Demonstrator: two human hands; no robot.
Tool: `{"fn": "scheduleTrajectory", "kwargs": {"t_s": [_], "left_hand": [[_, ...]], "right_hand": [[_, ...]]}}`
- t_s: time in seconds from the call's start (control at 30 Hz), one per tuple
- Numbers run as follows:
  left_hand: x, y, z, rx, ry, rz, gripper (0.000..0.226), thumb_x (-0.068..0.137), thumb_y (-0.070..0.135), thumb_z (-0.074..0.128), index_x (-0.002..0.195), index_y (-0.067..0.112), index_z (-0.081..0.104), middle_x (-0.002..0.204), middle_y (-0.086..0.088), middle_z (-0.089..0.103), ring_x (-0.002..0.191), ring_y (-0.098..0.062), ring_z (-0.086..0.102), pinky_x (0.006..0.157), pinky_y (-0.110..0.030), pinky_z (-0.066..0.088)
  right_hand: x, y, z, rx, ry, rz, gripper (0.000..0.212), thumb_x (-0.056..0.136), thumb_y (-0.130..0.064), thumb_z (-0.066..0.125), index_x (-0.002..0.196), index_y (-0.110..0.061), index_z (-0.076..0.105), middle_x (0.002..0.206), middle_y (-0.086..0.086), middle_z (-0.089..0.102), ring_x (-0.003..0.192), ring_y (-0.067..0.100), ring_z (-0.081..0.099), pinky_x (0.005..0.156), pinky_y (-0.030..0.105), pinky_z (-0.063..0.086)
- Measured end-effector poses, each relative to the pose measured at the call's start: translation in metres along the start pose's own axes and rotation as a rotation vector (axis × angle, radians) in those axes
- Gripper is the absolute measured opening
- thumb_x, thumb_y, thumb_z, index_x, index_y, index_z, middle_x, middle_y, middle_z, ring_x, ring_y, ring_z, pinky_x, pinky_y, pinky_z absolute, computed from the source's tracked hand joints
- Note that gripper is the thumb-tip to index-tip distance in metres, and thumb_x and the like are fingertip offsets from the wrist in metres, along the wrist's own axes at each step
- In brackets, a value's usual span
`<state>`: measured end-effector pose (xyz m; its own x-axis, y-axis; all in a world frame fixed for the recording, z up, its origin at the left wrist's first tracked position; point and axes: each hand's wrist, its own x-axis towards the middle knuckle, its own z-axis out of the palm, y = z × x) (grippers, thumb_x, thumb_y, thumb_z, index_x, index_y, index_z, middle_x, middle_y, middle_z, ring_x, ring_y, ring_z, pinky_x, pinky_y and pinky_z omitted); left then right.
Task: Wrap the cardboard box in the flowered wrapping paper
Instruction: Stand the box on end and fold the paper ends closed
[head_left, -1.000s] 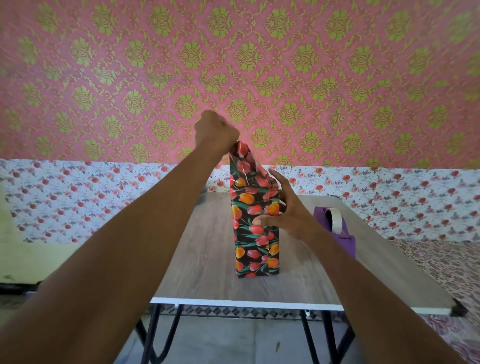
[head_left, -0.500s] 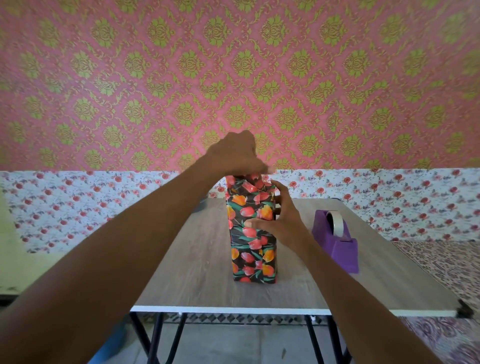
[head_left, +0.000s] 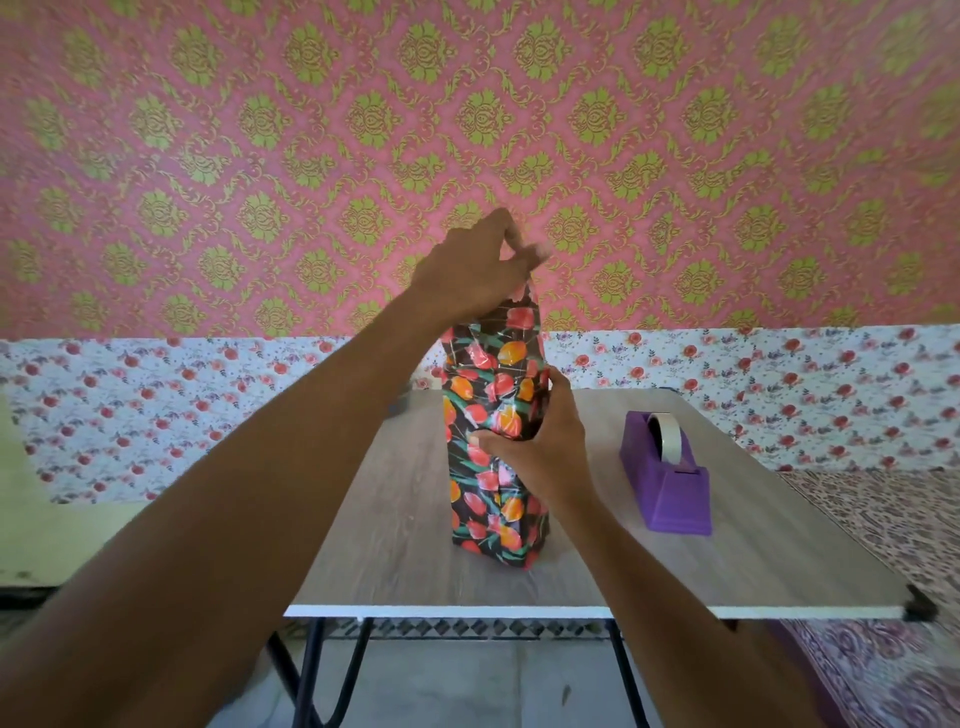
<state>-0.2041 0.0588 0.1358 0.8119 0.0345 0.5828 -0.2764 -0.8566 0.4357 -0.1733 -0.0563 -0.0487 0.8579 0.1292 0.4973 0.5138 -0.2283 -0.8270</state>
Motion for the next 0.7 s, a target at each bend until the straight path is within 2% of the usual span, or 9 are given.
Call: {"fn": "scheduleTrajectory", "kwargs": {"t_s": [0.03,0.13,0.2,0.27,0.37,0.43,0.5,0.6,0.7], "left_hand": [[0.001,-0.002,-0.004,0.092,-0.058,0.000,0.044,0.088,0.061,0.066,0.113,0.028,0.053,0.088,0.000,0.069,0.078,-0.025,0.069,0.076,-0.045,0.057],[-0.001,-0.002,-0.009,0.141,-0.089,0.084,0.057,0.070,0.037,0.091,0.114,0.029,0.056,0.083,0.006,0.068,0.085,-0.018,0.067,0.080,-0.042,0.056],[-0.002,0.001,-0.010,0.076,-0.072,0.203,0.060,0.067,0.025,0.094,0.115,0.025,0.057,0.071,0.009,0.071,0.073,-0.008,0.070,0.070,-0.030,0.054],[-0.002,0.001,-0.009,-0.055,-0.131,0.301,0.054,0.073,0.014,0.090,0.116,0.015,0.059,0.069,0.001,0.074,0.063,-0.009,0.071,0.060,-0.025,0.052],[0.000,-0.005,-0.016,-0.129,-0.232,0.266,0.048,0.074,0.010,0.089,0.116,0.010,0.064,0.086,-0.009,0.076,0.079,-0.017,0.074,0.073,-0.030,0.057],[0.006,-0.011,-0.024,0.096,-0.273,0.222,0.052,0.070,0.014,0.092,0.115,0.013,0.067,0.098,-0.004,0.074,0.094,-0.020,0.071,0.090,-0.042,0.054],[0.011,-0.015,-0.029,0.194,-0.249,0.248,0.039,0.070,0.015,0.091,0.105,0.007,0.073,0.093,-0.008,0.073,0.091,-0.023,0.067,0.097,-0.050,0.049],[0.012,-0.018,-0.035,-0.006,-0.299,0.306,0.021,0.078,0.004,0.085,0.094,-0.004,0.075,0.084,-0.015,0.073,0.078,-0.018,0.070,0.078,-0.040,0.059],[0.006,-0.022,-0.030,-0.143,-0.255,0.297,0.012,0.083,-0.005,0.078,0.094,-0.006,0.074,0.084,-0.018,0.071,0.075,-0.010,0.068,0.072,-0.022,0.057]], "right_hand": [[-0.001,0.001,-0.001,0.001,0.023,0.000,0.100,0.060,-0.039,0.096,0.140,-0.032,0.037,0.129,-0.011,0.058,0.119,0.011,0.059,0.107,0.039,0.051],[-0.003,0.002,0.000,-0.036,0.083,-0.004,0.101,0.059,-0.041,0.096,0.141,-0.030,0.038,0.128,-0.008,0.058,0.118,0.014,0.060,0.105,0.042,0.053],[-0.004,0.001,0.004,-0.089,0.132,-0.015,0.102,0.058,-0.045,0.095,0.141,-0.029,0.037,0.127,-0.006,0.055,0.118,0.015,0.059,0.103,0.042,0.054],[-0.006,0.003,0.006,-0.146,0.190,-0.018,0.105,0.058,-0.048,0.093,0.142,-0.025,0.035,0.127,-0.003,0.051,0.118,0.019,0.057,0.101,0.046,0.055],[-0.010,0.006,0.008,-0.208,0.261,-0.027,0.110,0.060,-0.053,0.091,0.146,-0.019,0.032,0.128,0.001,0.047,0.120,0.023,0.055,0.098,0.049,0.056],[-0.010,0.009,0.008,-0.225,0.294,-0.020,0.112,0.060,-0.055,0.090,0.147,-0.019,0.030,0.128,0.001,0.047,0.119,0.024,0.055,0.096,0.049,0.057],[-0.010,0.009,0.008,-0.257,0.302,-0.014,0.112,0.061,-0.056,0.090,0.148,-0.019,0.030,0.128,0.003,0.047,0.119,0.025,0.056,0.095,0.048,0.058],[-0.012,0.008,0.010,-0.316,0.340,-0.025,0.114,0.061,-0.056,0.089,0.148,-0.013,0.029,0.126,0.007,0.048,0.117,0.027,0.056,0.090,0.046,0.060],[-0.015,0.004,0.013,-0.390,0.382,-0.023,0.114,0.062,-0.058,0.087,0.148,-0.009,0.029,0.124,0.011,0.049,0.114,0.032,0.058,0.084,0.046,0.060]]}}
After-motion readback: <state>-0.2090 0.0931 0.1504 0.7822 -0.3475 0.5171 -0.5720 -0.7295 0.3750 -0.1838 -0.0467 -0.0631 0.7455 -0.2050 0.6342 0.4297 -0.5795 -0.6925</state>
